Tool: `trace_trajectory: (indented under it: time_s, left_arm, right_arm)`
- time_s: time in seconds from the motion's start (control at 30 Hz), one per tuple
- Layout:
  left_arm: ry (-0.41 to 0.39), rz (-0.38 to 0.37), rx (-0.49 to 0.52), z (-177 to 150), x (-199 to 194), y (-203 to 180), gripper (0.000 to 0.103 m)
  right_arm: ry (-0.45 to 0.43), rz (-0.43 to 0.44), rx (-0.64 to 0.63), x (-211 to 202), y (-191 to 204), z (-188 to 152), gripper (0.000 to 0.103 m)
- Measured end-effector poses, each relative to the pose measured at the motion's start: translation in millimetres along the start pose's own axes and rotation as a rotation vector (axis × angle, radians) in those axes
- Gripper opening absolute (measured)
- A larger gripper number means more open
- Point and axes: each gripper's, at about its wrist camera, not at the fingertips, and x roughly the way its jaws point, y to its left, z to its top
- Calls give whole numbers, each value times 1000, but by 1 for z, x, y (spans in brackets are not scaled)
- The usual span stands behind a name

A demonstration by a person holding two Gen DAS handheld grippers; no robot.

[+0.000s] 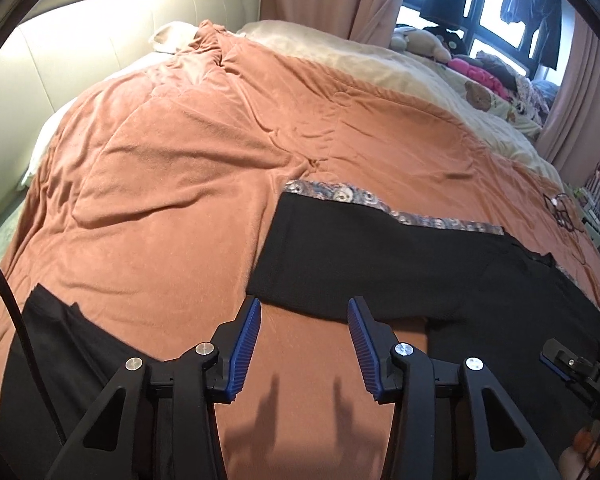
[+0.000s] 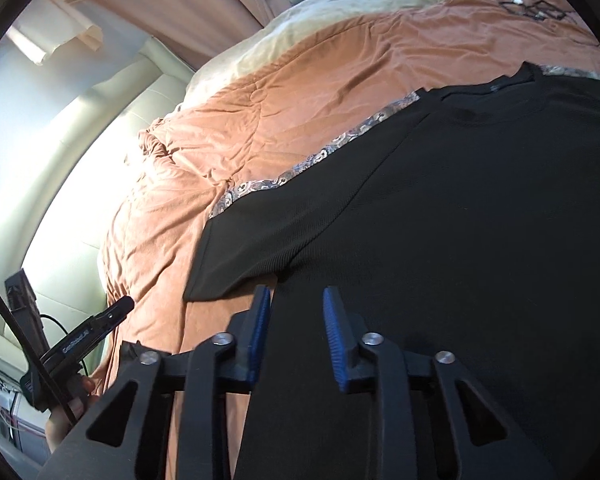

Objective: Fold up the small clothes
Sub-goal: 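Grasp the t-shirt side edge with the left gripper while the right gripper grasps beside it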

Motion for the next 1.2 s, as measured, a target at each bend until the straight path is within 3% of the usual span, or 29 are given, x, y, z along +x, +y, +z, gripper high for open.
trace_trajectory:
  time_s: [0.07, 0.2, 0.37, 0.6, 0.87, 1.03, 1.2]
  left_arm:
    - [10, -9, 5, 6, 14, 5, 47]
    - [53, 15, -23, 17, 44, 20, 32]
    - [86, 19, -48, 26, 73, 38, 32]
    - [141, -11, -49, 40, 111, 46, 32]
    - [194, -17, -61, 33, 144, 46, 32]
    - [186, -4, -50, 36, 151, 43, 32]
    - [185, 18, -7, 42, 163, 35, 32]
  right_arm:
    - [11, 0, 4, 17, -3, 5, 16]
    - [27, 20, 41, 44, -11, 12, 8]
    - [25, 39, 63, 74, -21, 20, 1]
    - [32, 66, 72, 101, -28, 22, 0]
    - [36, 78, 82, 111, -30, 21, 0]
    - [55, 138, 139, 114, -37, 21, 0]
    - [49, 136, 130, 112, -39, 22, 0]
